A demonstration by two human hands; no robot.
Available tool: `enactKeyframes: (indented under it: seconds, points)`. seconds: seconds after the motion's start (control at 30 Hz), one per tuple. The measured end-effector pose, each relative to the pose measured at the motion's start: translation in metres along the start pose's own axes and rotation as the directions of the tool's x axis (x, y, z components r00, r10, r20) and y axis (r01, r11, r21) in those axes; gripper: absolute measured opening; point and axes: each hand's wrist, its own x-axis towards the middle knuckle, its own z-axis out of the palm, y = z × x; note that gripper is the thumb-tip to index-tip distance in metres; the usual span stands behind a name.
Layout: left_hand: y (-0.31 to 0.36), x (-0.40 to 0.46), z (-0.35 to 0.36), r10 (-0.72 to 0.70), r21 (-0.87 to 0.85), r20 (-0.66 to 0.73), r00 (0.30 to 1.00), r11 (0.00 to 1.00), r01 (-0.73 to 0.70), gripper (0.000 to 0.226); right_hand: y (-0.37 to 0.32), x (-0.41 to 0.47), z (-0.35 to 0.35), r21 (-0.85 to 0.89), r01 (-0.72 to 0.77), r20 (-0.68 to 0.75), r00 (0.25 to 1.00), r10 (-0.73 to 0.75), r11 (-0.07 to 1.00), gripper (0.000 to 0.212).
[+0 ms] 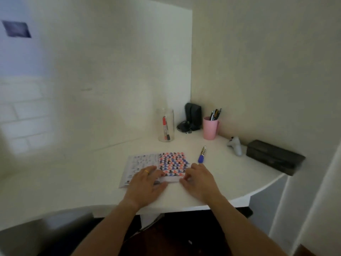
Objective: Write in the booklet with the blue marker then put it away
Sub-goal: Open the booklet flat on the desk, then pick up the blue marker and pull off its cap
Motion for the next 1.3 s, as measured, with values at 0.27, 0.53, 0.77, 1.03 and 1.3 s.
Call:
enactKeyframes:
  seconds: [0.27,0.53,0.77,1.03,1.3]
  points:
    - [-0.014,0.020,0.012,0.110,0.099,0.096,0.989,0.988,-0.120,0.055,0.017,0.019,0.020,0.072,-0.047,-0.129,0.990,0.056,0.996,0.032]
    - [-0.017,0.042,0.001,0.131,0.178,0.157,0.979,0.971,-0.159,0.056,0.047,0.095,0.015,-0.157,-0.413,-0.070,0.911,0.407,0.897,0.053]
    - [-0.032,0.099,-0.006,0.121,0.211,0.354,0.927,0.956,-0.206,0.093,0.037,0.128,0.038,-0.136,-0.360,-0.089,0.932,0.351,0.923,0.034]
    - [-0.026,0.161,-0.009,0.059,0.027,0.400,0.914,0.997,-0.076,0.069,0.021,0.156,0.035,0.758,-0.251,0.038,0.939,0.343,0.602,0.038]
    - [-0.043,0.162,0.029,0.170,0.081,-0.066,0.983,0.983,-0.165,0.051,0.030,0.139,0.043,0.897,-0.268,0.165,0.941,0.295,0.351,0.013]
